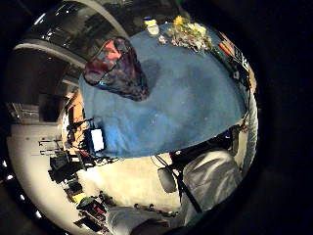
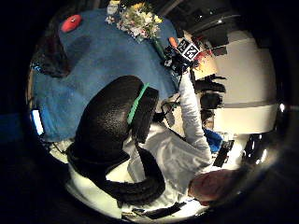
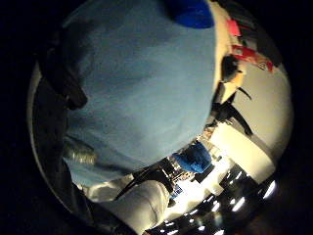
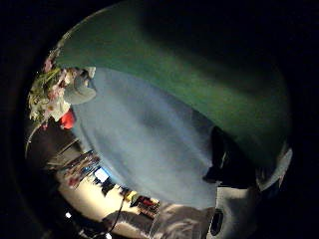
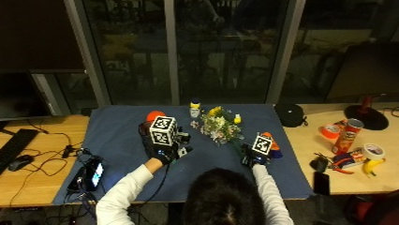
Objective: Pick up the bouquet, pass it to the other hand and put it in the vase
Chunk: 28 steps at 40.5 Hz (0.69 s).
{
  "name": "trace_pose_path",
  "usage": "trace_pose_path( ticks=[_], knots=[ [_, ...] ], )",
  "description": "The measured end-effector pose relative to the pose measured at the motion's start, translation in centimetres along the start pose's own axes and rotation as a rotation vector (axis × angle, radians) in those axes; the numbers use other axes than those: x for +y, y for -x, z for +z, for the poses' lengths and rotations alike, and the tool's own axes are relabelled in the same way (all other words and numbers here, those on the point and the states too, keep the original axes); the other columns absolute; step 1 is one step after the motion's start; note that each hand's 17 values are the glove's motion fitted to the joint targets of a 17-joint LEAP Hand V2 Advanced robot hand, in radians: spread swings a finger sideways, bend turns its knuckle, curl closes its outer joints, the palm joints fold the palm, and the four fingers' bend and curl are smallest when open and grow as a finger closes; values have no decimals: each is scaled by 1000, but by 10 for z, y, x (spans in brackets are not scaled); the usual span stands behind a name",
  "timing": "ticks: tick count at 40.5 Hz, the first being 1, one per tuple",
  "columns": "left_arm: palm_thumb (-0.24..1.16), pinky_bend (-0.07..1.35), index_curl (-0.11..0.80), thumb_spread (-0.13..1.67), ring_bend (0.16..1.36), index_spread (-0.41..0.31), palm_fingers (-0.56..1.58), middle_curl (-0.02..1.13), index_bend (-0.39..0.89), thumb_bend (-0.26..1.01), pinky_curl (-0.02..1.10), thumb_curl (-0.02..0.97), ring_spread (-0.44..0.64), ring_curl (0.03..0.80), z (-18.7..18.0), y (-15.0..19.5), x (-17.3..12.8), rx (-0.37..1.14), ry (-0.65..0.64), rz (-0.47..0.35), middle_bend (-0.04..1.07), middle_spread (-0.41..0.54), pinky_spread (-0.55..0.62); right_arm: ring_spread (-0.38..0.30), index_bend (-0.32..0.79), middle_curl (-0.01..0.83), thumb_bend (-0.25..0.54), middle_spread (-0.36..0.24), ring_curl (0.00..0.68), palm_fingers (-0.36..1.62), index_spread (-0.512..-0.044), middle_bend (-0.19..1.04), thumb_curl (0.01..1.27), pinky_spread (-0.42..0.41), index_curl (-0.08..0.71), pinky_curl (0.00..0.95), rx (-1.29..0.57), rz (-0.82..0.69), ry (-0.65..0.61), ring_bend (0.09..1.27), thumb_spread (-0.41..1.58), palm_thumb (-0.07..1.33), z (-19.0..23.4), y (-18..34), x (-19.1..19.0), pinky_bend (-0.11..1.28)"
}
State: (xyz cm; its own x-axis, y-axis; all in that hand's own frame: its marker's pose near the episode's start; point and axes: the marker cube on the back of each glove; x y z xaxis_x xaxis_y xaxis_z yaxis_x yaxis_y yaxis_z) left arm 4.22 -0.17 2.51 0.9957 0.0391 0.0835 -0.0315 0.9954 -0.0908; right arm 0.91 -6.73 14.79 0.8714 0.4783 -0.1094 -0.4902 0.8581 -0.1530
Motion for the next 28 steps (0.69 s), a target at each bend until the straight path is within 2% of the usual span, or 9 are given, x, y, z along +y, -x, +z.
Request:
trace_pose_path(
  ticks=[1, 3, 9, 11, 14, 16, 21, 25, 28],
  knots=[
    [185, 529, 233, 1090, 685, 74, -28, 262, 112, -23, 314, 284, 429, 244, 1, 1, 0, 0, 4, -4, 194, 393, 392, -214, 128, 456, 11, -151, 426, 1201, -197, 400, 377, -293, 163, 352, -36, -13, 6, 781, 975, 852, 2, 1, 1, 710],
    [178, 535, 228, 1095, 680, 76, -38, 268, 103, -25, 318, 282, 432, 244, 2, 4, 0, 2, 11, -12, 199, 392, 392, -210, 233, 474, 18, -157, 420, 1271, -214, 420, 408, -286, 206, 365, -99, -47, -2, 725, 950, 889, 4, 3, 4, 715],
    [167, 536, 217, 1102, 679, 80, -38, 281, 102, -23, 322, 280, 434, 245, 6, 10, -4, 23, 19, -37, 204, 392, 391, -227, 289, 505, 21, -166, 427, 1243, -220, 414, 462, -283, 270, 388, -175, -62, -113, 669, 908, 958, -1, 5, 1, 738],
    [144, 539, 213, 1106, 674, 81, -42, 285, 102, -33, 323, 274, 436, 244, 8, 13, -7, 33, 22, -47, 206, 392, 392, -234, 222, 491, 38, -164, 462, 1355, -219, 358, 451, -296, 270, 386, -217, -45, -158, 825, 998, 980, -4, 4, -5, 719],
    [110, 543, 202, 1102, 672, 85, -49, 293, 86, -39, 326, 267, 442, 243, 8, 17, -11, 57, 20, -55, 218, 389, 392, -227, 153, 531, 46, -175, 480, 1439, -222, 488, 441, -285, 277, 399, -287, 2, -265, 884, 1056, 1000, -11, 1, -14, 711],
    [66, 548, 193, 1088, 675, 87, -55, 298, 76, -49, 327, 259, 444, 244, 8, 19, -13, 74, 16, -60, 224, 389, 392, -217, 176, 559, 44, -177, 496, 1471, -215, 577, 434, -269, 293, 410, -336, 7, -335, 913, 1081, 1005, -17, 0, -18, 717],
    [15, 555, 176, 1074, 676, 88, -62, 307, 77, -40, 331, 252, 449, 246, 10, 25, -20, 123, 25, -75, 230, 388, 392, -204, 369, 608, -73, -171, 516, 1518, -224, 694, 377, -248, 374, 422, -573, -134, -395, 912, 1075, 835, -40, 18, -6, 690],
    [0, 556, 166, 1066, 676, 89, -62, 313, 82, -31, 332, 252, 451, 247, 9, 26, -30, 218, 25, -72, 235, 387, 391, -199, 459, 631, -48, -164, 530, 1491, -223, 747, 358, -237, 422, 437, -743, -200, -390, 929, 1075, 793, -68, 34, 24, 692],
    [-4, 556, 160, 1063, 676, 90, -63, 317, 85, -28, 333, 252, 452, 248, 6, 21, -37, 404, 40, -51, 235, 387, 391, -190, 508, 642, -36, -156, 537, 1471, -219, 776, 350, -228, 455, 447, -845, -236, -427, 943, 1077, 778, -90, 46, 39, 702]
  ],
)
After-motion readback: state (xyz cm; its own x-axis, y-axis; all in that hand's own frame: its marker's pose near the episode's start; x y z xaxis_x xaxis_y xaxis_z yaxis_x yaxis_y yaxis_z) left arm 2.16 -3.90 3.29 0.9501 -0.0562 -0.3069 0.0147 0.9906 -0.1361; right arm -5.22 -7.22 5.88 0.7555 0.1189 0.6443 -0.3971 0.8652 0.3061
